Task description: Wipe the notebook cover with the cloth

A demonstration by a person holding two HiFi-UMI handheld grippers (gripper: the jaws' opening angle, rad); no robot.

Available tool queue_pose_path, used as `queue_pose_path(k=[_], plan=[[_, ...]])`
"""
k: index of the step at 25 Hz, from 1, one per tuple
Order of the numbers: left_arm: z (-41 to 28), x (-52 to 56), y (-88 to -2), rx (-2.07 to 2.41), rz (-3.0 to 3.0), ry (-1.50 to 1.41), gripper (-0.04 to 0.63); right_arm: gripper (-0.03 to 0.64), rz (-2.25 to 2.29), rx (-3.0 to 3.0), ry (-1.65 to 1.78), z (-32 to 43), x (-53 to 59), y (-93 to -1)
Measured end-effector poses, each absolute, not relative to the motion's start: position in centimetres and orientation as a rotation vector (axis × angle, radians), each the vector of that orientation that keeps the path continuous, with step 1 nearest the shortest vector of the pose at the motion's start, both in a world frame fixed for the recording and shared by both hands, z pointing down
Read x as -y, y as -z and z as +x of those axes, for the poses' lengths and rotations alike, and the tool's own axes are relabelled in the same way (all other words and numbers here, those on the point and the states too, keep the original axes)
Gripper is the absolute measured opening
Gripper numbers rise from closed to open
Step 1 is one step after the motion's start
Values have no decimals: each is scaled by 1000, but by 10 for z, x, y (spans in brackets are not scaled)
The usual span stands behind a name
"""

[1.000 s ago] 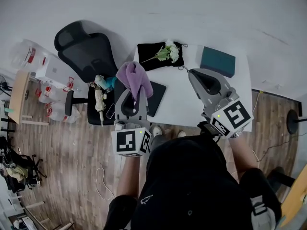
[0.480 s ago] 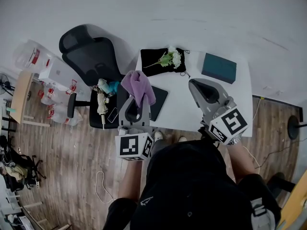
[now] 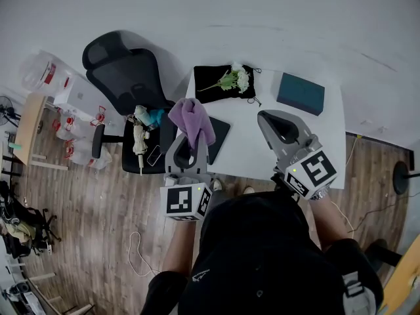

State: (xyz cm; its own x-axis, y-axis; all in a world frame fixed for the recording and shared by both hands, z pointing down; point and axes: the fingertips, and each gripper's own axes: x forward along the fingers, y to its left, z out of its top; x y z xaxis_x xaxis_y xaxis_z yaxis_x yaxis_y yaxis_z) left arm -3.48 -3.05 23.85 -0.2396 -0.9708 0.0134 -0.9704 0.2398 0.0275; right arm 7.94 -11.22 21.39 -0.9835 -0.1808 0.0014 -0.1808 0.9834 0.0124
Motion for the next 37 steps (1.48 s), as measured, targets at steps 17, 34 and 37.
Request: queue_pose_path(k=[17,34,37], plan=[[-38,24,-241,2457,1893,21,75,2,260,3116,39,75,108,-215],[-44,17,-257,2458,1853,4,75,3,232,3092,19,67,108,-232],[-46,17,-256,2454,1852,1,75,2,229,3091,17,65,108,-232]])
